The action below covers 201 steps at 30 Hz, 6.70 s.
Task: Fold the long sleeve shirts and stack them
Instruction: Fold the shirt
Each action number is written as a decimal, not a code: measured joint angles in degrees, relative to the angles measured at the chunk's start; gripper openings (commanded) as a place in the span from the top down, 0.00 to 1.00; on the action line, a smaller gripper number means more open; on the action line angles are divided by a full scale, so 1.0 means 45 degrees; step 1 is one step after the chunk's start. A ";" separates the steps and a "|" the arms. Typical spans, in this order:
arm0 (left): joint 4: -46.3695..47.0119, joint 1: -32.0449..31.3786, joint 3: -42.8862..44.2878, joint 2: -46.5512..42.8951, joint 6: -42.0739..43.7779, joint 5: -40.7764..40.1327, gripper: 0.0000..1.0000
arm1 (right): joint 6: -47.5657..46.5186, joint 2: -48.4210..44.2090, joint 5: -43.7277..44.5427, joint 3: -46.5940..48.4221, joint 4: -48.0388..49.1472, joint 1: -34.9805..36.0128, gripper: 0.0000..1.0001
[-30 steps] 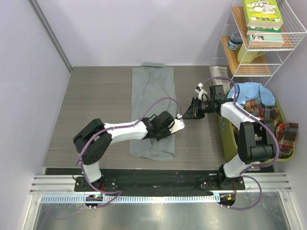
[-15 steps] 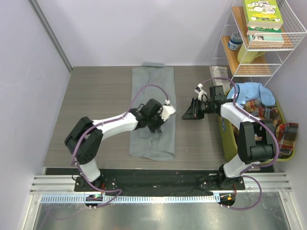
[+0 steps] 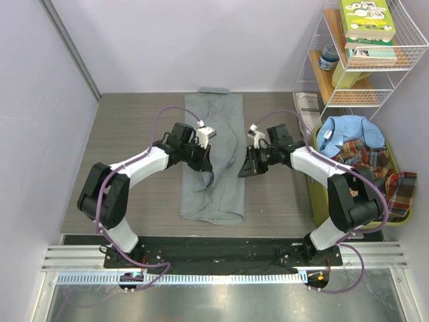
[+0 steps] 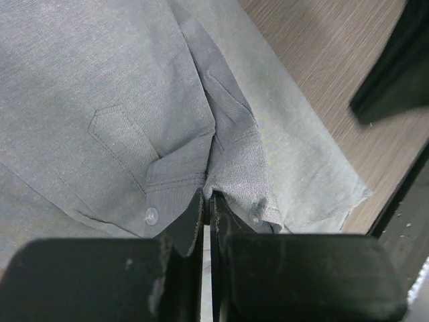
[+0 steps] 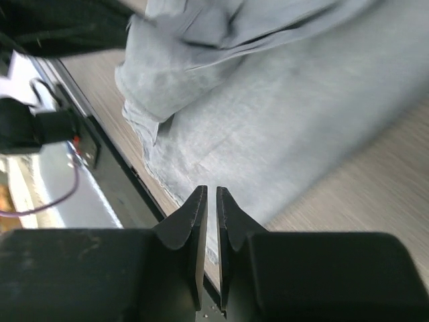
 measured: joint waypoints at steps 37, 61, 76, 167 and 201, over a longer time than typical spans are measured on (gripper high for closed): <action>0.0792 0.0724 -0.0291 0.0845 -0.1613 0.0811 1.00 | -0.2011 -0.0015 0.6863 -0.1384 0.1496 0.7485 0.48; 0.1001 0.0986 -0.0389 0.1005 -0.1622 0.0918 1.00 | -0.1831 0.1117 0.7611 -0.0651 0.1253 0.7762 0.97; 0.1005 0.1049 -0.0389 0.1025 -0.1685 0.1088 1.00 | -0.2176 0.0364 0.6630 0.0447 0.0204 0.7762 0.99; -0.4235 -0.1622 -0.7310 -1.1166 1.2041 -0.2569 0.00 | -0.8743 -0.3959 0.2710 0.0418 -0.1452 0.1059 0.00; 0.0141 -0.2244 -0.8476 -0.6732 1.5407 -0.1734 0.97 | -1.3848 -0.3133 0.6858 -0.5804 0.3997 0.8233 0.99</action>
